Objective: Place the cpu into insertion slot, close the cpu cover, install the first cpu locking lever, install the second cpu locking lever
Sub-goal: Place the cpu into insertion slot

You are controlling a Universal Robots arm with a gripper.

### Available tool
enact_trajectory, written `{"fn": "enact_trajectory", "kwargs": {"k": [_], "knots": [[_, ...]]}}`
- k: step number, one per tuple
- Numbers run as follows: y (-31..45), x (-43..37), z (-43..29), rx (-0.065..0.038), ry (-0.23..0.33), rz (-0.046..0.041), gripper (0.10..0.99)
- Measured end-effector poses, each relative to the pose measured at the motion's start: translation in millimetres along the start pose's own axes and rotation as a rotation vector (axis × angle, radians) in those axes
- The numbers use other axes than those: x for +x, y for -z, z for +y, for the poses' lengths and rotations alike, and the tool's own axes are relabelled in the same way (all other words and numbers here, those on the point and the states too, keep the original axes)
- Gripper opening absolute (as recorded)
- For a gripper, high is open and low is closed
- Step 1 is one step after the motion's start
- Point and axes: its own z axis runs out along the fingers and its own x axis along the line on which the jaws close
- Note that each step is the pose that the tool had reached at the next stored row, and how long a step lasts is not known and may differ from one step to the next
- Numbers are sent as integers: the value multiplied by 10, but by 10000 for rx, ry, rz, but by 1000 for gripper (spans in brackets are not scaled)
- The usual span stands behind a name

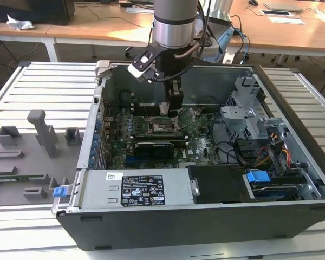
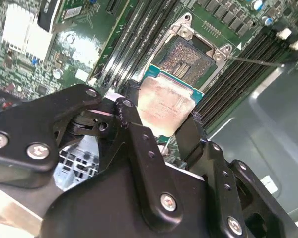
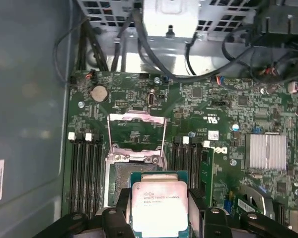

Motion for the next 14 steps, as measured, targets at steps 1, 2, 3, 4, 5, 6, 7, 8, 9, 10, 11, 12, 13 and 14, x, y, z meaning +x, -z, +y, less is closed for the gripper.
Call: {"fn": "enact_trajectory", "kwargs": {"k": [1,2,3,4,5,6,7,8,9,10,11,12,13,14], "knots": [[-3,0,0,-2,-150,-12,541],[-6,0,0,-3,-263,-21,541],[-11,0,-1,-5,-517,-42,541],[-16,0,-1,-7,-654,-50,541],[-24,0,-5,-8,-764,-58,541],[-45,11,-20,-8,-828,-64,541],[-70,37,-32,-8,-829,-64,541],[-89,53,-40,-9,-830,-63,541],[-123,73,-50,-9,-830,-64,541],[-149,84,-54,-10,-831,-63,541],[-166,88,-55,-9,-830,-63,541],[-194,91,-56,-8,-823,-63,541],[-212,91,-57,-9,-810,-61,541],[-245,91,-61,-8,-736,-58,541]]}}
